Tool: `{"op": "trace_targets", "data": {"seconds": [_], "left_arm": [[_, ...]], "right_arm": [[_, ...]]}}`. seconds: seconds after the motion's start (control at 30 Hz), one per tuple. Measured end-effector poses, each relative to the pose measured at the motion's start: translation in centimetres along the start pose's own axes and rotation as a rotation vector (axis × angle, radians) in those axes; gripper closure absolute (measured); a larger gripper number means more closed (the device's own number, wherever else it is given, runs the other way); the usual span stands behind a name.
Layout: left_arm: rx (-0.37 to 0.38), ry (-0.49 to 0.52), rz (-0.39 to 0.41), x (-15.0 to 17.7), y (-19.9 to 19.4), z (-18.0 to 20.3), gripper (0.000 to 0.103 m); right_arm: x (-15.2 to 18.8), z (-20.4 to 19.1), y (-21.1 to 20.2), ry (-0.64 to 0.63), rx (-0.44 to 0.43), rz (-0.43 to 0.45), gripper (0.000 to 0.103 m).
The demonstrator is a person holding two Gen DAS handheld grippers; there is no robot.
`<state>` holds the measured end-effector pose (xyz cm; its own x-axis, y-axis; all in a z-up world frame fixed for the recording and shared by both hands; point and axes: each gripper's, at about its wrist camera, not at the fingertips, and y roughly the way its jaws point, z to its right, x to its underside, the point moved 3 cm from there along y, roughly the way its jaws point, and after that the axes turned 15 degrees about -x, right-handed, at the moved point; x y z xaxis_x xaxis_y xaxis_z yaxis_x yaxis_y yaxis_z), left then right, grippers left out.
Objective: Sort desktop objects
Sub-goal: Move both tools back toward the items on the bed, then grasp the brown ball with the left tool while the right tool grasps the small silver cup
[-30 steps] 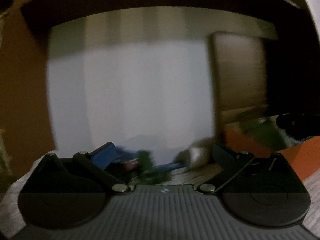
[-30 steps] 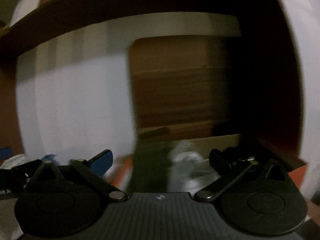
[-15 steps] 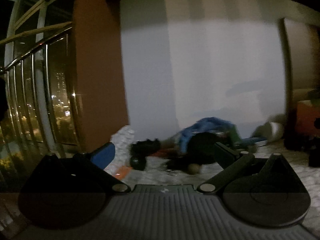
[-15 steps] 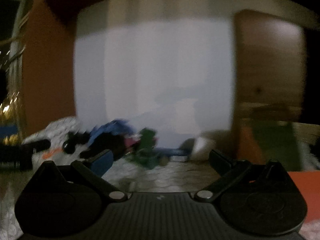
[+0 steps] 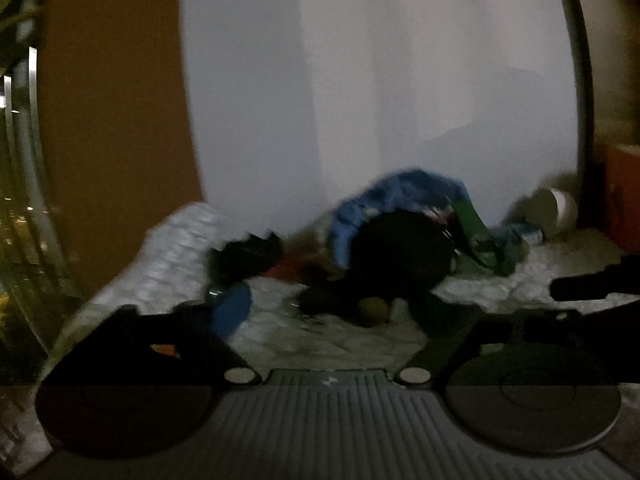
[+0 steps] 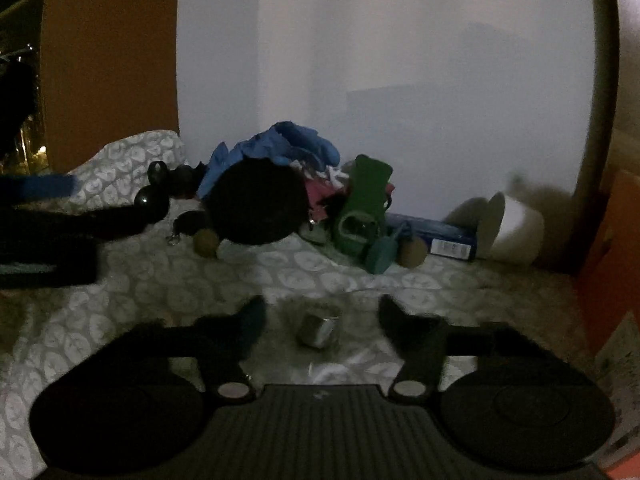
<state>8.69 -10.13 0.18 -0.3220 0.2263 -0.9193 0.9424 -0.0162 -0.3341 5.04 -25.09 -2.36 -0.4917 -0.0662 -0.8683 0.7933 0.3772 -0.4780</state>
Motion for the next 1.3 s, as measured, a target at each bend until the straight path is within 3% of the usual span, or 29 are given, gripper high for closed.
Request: {"op": "trace_targets", "data": {"seconds": [0.03,0.17,0.2,0.27,0.33,0.57,0.7,0.73,0.87,0.9,0.93,1.13,1.3], "left_arm": [[0.013,0.007,-0.018,0.1,0.4,0.2,0.037],[0.029,-0.015,-0.079,0.1,2.0,0.2,0.047],[0.029,-0.013,-0.086,0.0,2.3,0.2,0.054],[0.037,-0.006,-0.104,0.0,2.9,0.4,0.056],[0.055,0.01,-0.132,0.2,3.4,0.8,0.067],[0.069,0.013,-0.168,0.3,4.3,1.4,0.068],[0.084,0.012,-0.236,0.7,5.3,1.4,0.074],[0.086,0.007,-0.234,0.7,5.1,1.3,0.078],[0.083,0.018,-0.229,1.1,4.6,1.2,0.078],[0.084,0.017,-0.229,1.1,4.5,1.1,0.078],[0.085,0.016,-0.231,1.2,4.5,1.0,0.078],[0.084,0.015,-0.233,1.7,4.1,0.6,0.078],[0.077,0.01,-0.222,2.1,3.4,0.2,0.079]], "right_arm": [[-0.1,0.0,0.2,0.002,-0.005,-0.004,0.063],[0.1,0.4,0.3,0.033,-0.024,-0.005,0.063],[0.1,0.6,0.4,0.04,-0.031,-0.005,0.063],[0.1,0.8,0.5,0.052,-0.041,-0.007,0.063],[0.1,1.0,0.7,0.064,-0.052,-0.01,0.063],[0.1,1.5,0.8,0.095,-0.079,-0.013,0.063],[0.0,1.6,0.8,0.106,-0.084,-0.013,0.063],[0.0,1.7,0.9,0.109,-0.083,-0.016,0.063],[-0.1,1.6,1.0,0.105,-0.07,-0.028,0.065],[-0.1,1.5,1.1,0.101,-0.066,-0.031,0.074],[-0.1,1.5,1.1,0.098,-0.061,-0.034,0.075],[0.0,1.8,2.1,0.105,-0.056,-0.094,0.075],[0.0,1.8,1.9,0.109,-0.03,-0.077,0.08]]}}
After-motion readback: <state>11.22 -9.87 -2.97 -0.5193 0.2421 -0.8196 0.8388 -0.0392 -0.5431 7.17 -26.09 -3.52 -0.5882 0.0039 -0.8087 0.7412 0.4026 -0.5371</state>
